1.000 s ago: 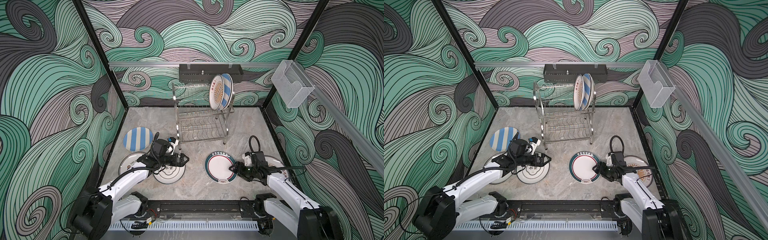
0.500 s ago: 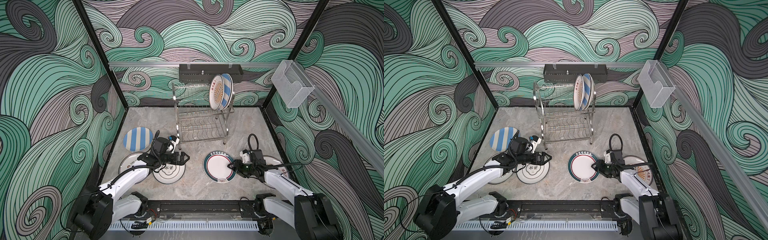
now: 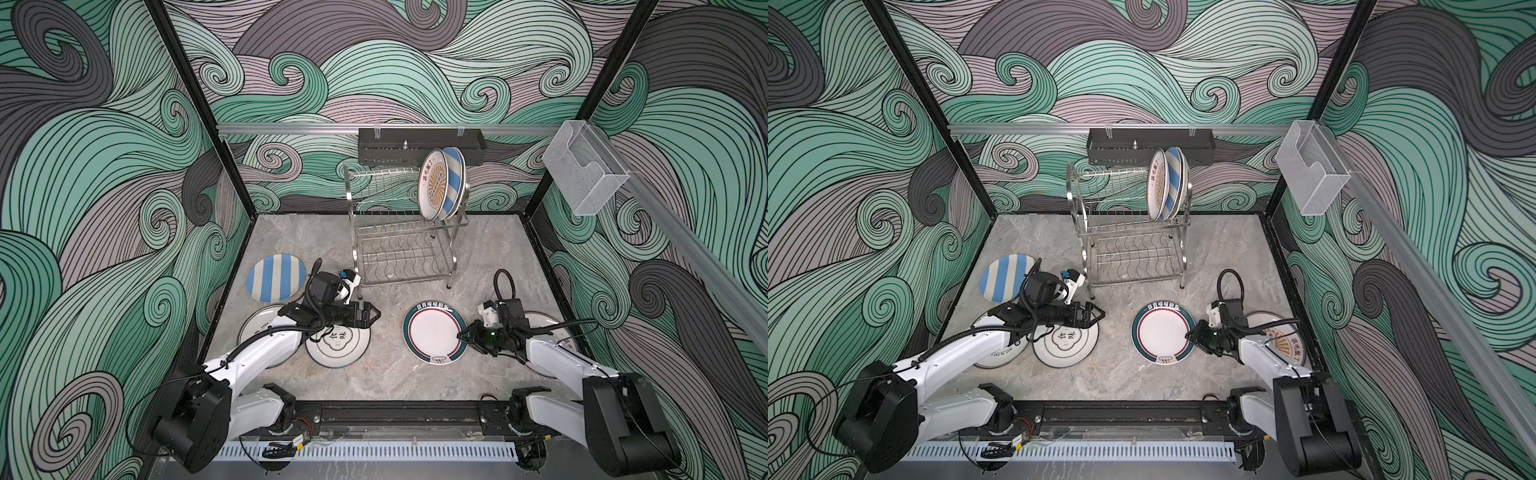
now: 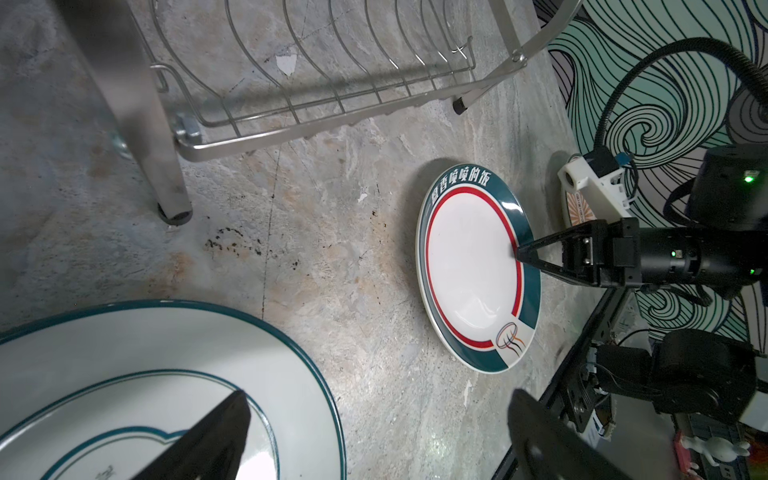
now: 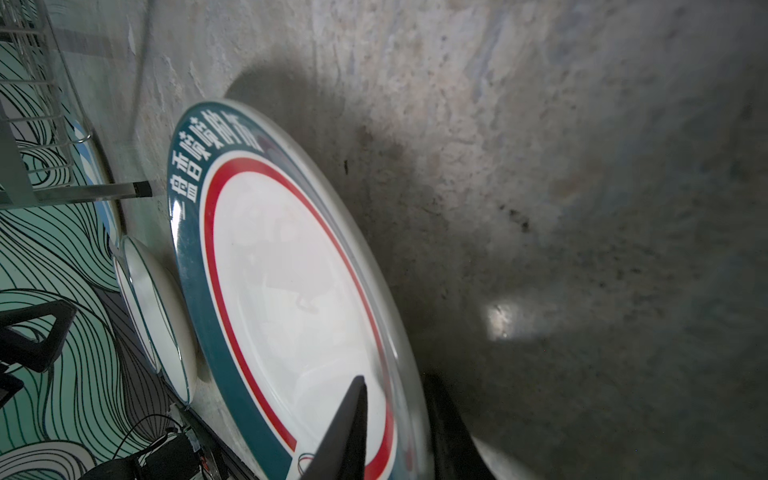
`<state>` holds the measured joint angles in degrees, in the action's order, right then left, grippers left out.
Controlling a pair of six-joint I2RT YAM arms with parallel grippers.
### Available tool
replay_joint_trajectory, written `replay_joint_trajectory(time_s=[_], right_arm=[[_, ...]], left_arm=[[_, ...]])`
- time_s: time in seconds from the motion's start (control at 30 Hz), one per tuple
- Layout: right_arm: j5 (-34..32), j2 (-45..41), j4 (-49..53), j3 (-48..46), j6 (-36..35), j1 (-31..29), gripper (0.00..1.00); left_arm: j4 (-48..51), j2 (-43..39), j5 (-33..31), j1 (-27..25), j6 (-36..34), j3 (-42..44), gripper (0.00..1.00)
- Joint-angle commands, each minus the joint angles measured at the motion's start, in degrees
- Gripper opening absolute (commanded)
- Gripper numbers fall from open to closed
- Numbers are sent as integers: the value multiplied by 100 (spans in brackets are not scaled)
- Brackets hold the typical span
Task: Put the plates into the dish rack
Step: 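Close the right gripper on the green-rimmed plate's rim and tilt it upright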
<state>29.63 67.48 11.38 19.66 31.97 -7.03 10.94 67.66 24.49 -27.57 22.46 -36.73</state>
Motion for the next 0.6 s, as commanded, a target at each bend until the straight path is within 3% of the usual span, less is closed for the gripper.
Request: replay_joint_trajectory(time_s=[0.0, 0.37, 0.57], right_arm=[[-88, 140, 172, 10, -33, 26, 22], [-126, -111, 343, 214, -18, 26, 0], [193, -389, 431, 392, 26, 19, 0]], left_arm=[[131, -94, 8, -12, -112, -223, 99], [593, -365, -666, 23, -370, -540, 99], [600, -537, -1024, 157, -302, -560, 99]])
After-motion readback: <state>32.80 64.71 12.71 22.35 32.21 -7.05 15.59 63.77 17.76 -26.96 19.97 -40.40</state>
